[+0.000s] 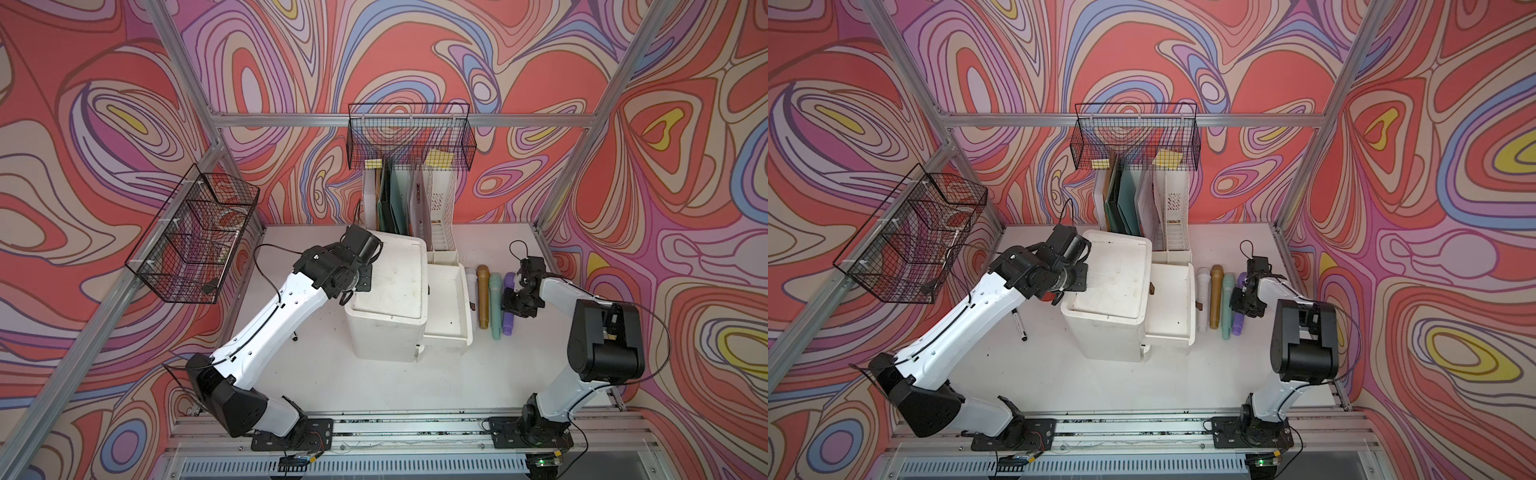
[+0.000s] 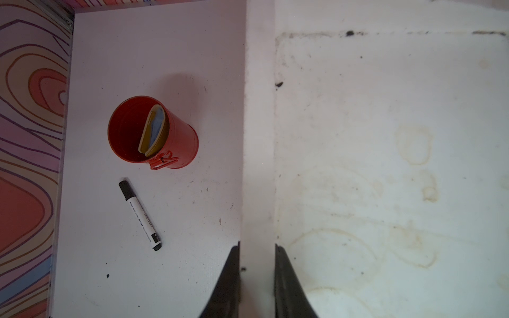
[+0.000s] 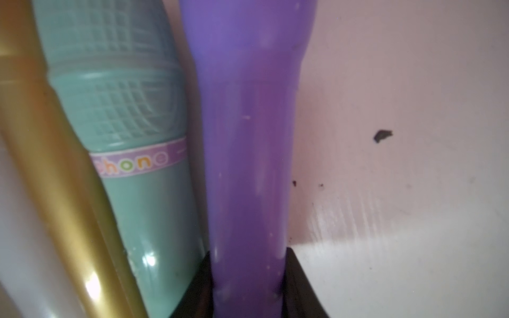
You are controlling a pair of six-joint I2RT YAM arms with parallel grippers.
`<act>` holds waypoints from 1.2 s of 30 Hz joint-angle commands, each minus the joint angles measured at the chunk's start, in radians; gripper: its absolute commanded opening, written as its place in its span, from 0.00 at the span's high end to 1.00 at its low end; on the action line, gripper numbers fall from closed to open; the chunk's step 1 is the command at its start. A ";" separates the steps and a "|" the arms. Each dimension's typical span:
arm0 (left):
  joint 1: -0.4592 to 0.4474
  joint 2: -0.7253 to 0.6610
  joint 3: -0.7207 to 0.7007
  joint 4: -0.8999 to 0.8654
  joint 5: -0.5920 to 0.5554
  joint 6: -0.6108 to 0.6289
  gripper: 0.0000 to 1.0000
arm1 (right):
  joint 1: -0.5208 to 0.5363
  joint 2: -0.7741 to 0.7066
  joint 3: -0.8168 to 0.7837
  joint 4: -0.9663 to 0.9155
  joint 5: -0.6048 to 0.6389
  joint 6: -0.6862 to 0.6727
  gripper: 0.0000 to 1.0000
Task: Take the microphone out of the drawer
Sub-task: Place the microphone at the center of the board.
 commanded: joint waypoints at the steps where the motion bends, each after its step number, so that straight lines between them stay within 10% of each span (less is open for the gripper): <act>1: 0.009 -0.010 -0.027 -0.090 -0.090 0.026 1.00 | -0.001 0.026 -0.021 -0.046 -0.006 0.015 0.93; 18: 0.009 -0.014 -0.026 -0.084 -0.090 0.023 1.00 | -0.001 -0.009 -0.025 -0.059 -0.009 0.027 0.57; 30: 0.009 -0.012 -0.025 -0.087 -0.095 0.028 1.00 | -0.001 -0.126 0.053 -0.150 0.030 0.024 0.56; 36: 0.009 -0.010 -0.027 -0.083 -0.095 0.029 1.00 | 0.000 -0.187 0.092 -0.170 -0.151 0.041 0.61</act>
